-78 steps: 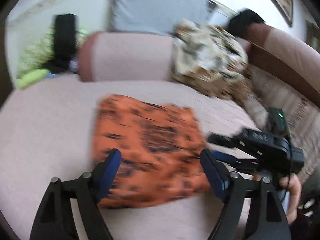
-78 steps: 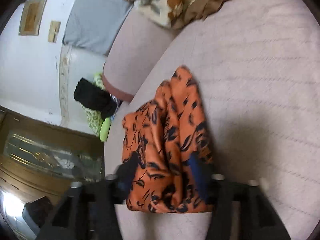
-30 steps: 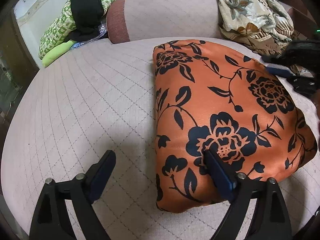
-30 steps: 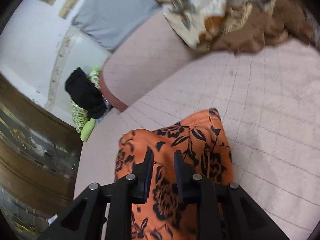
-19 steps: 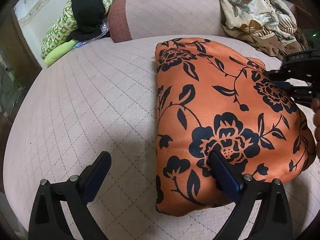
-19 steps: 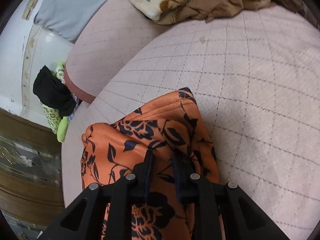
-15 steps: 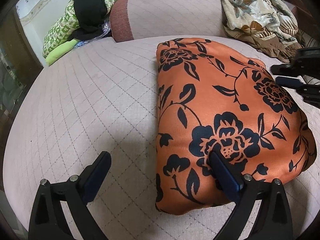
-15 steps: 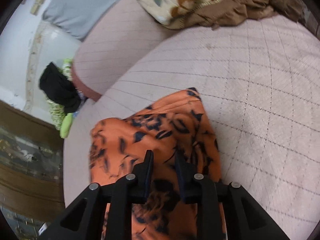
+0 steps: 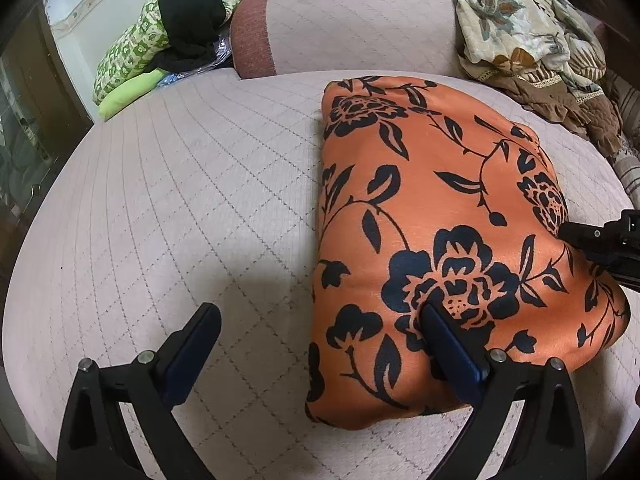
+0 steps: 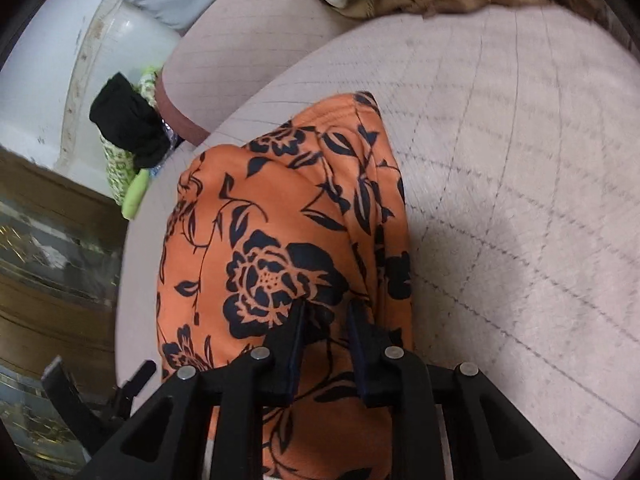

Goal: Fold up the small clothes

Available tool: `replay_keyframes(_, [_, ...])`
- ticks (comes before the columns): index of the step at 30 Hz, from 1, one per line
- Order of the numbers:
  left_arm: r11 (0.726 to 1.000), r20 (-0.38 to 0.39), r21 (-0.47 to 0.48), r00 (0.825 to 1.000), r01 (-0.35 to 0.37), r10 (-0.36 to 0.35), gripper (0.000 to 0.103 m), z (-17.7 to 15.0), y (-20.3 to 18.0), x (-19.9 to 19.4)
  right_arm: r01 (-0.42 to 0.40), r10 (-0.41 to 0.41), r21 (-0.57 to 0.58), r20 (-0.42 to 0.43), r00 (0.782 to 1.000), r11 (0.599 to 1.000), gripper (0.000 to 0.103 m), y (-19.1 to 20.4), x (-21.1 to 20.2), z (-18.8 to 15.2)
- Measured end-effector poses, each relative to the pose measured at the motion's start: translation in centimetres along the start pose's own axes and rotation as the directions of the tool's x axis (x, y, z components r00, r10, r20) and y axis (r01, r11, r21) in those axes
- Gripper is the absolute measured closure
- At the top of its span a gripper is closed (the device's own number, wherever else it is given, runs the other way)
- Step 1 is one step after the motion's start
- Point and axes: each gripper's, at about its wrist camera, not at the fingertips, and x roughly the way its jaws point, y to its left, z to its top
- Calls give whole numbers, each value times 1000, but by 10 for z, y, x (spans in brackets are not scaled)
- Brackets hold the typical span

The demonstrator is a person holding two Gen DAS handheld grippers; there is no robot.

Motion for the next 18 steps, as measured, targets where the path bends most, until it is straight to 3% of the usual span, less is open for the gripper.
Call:
replay_keyframes(3, [1000,-1,4,1000,-1,1,1,0,0,2,-20,21,33,-25,999,999,79,-7,2,4])
replay_keyframes(10, [999,-32,-14,999,39,-39,0,3,7,13,24,-24,8,-34,999,1000,79,-1,7,7])
replay_keyframes(18, [996,-115,79,993,47,-37,0,16,-4,28,44,-44,0,-43,998,999,78,5,12,10])
